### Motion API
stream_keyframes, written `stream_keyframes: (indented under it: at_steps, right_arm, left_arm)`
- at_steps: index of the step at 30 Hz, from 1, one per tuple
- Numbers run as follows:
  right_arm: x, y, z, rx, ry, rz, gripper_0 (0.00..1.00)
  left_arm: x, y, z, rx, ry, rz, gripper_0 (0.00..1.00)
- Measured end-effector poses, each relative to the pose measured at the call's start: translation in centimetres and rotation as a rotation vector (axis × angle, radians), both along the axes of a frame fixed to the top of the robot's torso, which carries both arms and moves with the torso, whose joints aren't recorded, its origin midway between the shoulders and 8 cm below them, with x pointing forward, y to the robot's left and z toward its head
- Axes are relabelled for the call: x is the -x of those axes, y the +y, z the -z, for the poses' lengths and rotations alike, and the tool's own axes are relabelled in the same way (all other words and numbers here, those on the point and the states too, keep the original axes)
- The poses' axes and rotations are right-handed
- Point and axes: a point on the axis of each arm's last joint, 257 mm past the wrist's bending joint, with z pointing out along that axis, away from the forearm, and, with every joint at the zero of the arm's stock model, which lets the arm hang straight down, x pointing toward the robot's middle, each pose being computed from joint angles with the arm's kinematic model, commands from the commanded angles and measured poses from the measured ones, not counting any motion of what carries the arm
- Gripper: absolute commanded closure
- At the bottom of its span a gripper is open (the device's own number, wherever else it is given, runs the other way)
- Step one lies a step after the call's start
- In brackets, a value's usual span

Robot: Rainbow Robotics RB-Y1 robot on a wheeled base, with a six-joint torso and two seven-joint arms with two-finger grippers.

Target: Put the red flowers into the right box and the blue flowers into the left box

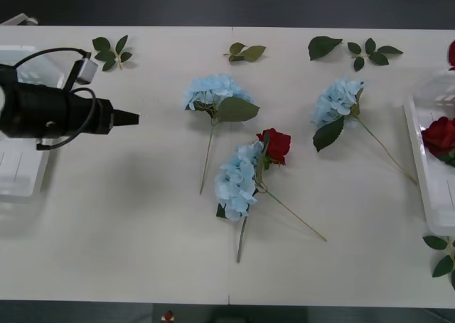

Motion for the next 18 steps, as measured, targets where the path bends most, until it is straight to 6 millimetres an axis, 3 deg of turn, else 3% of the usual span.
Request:
stream_keyframes:
  at_steps: [4,9,12,18]
  right_arm:
    - [1.1,-5.3,0.2,0.108,0.024,0.058,1.0]
    - [2.2,-9.7,0.4,0.182,0.039,0.122,1.0]
    - [2.5,-10.6,1.7,0.18,0.048,0.149,1.0]
    - [2.8,-10.4,5.8,0.123,0.068,0.191,1.0]
  left_arm:
    - [-2.9,-2.6,1.0,0.0,-0.019,-0.015,0.0]
    - [-5.2,-5.7,3.2,-0.039,-0.028,-0.026,0.0]
    - [-5.9,-8.0,4.4,-0.08,-0.038,-0.01,0.0]
    - [-6.2,-12.1,5.5,-0.161,-0.084,0.04,0.0]
